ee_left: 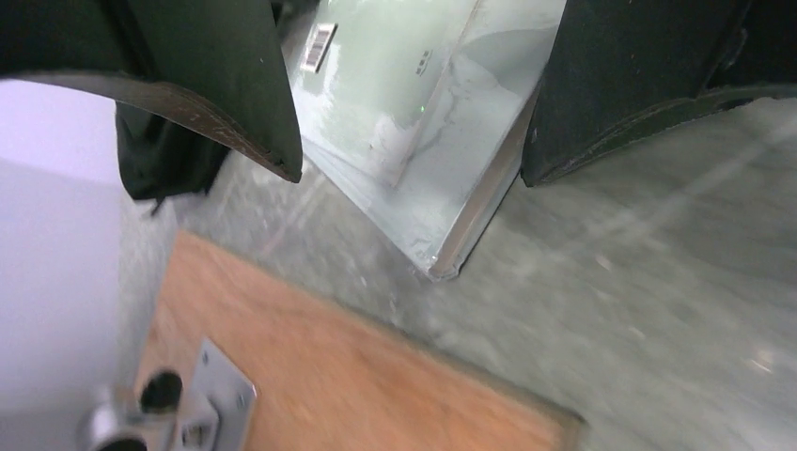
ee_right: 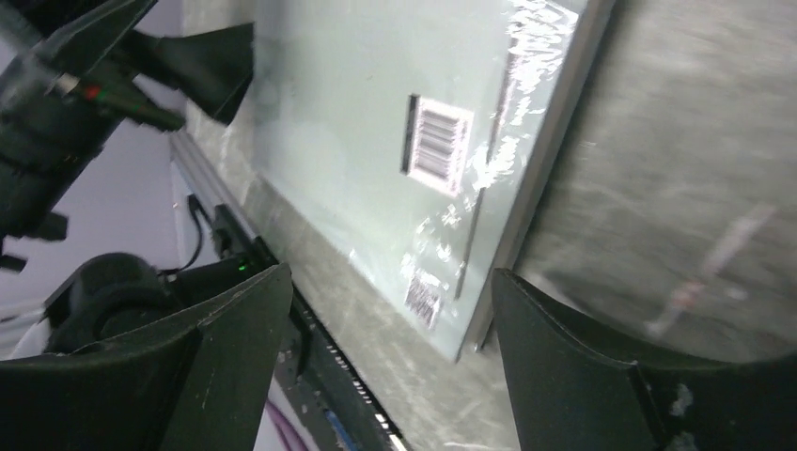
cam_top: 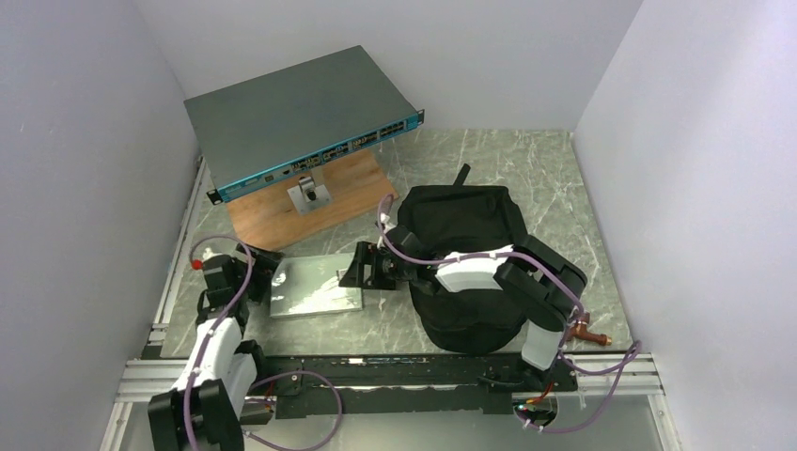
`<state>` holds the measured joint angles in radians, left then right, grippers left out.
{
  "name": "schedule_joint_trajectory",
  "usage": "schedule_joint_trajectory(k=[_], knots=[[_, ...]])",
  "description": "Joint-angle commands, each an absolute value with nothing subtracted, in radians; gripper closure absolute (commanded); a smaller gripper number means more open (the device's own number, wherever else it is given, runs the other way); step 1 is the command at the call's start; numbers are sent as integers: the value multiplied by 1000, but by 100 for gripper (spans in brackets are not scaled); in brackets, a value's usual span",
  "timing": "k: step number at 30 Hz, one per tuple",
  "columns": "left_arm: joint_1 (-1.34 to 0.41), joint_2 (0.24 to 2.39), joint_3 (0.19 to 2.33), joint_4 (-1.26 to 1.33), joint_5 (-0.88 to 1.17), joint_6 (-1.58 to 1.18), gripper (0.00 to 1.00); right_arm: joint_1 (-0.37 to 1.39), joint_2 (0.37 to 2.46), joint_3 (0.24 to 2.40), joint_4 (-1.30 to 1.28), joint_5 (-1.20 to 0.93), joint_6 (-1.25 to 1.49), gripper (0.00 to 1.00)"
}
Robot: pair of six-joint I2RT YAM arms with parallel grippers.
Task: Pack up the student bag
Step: Move the book to the center of the board, then pick up the book from the center of the board.
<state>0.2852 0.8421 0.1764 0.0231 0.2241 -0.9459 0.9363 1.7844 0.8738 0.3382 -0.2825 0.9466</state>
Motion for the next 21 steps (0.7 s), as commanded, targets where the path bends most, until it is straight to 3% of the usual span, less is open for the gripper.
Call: schedule_joint_trajectory(k=[1,7,11,17,21], knots=[[172,817,107,-49,302,-1055,7,901,1725,788,408,-209,1003,21],[83,767,116,-80,293,-1015,5,874,1650,708,366,-141,989,23],[73,713,191,-237,242,-902,4,842,1627,674,391,-186,999,26],[6,420,211,-399,106,-889,2,819,1578,651,345,-151,956,27],[-23,340,181,-424,19,-860,0,807,1590,658,359,-192,950,27]])
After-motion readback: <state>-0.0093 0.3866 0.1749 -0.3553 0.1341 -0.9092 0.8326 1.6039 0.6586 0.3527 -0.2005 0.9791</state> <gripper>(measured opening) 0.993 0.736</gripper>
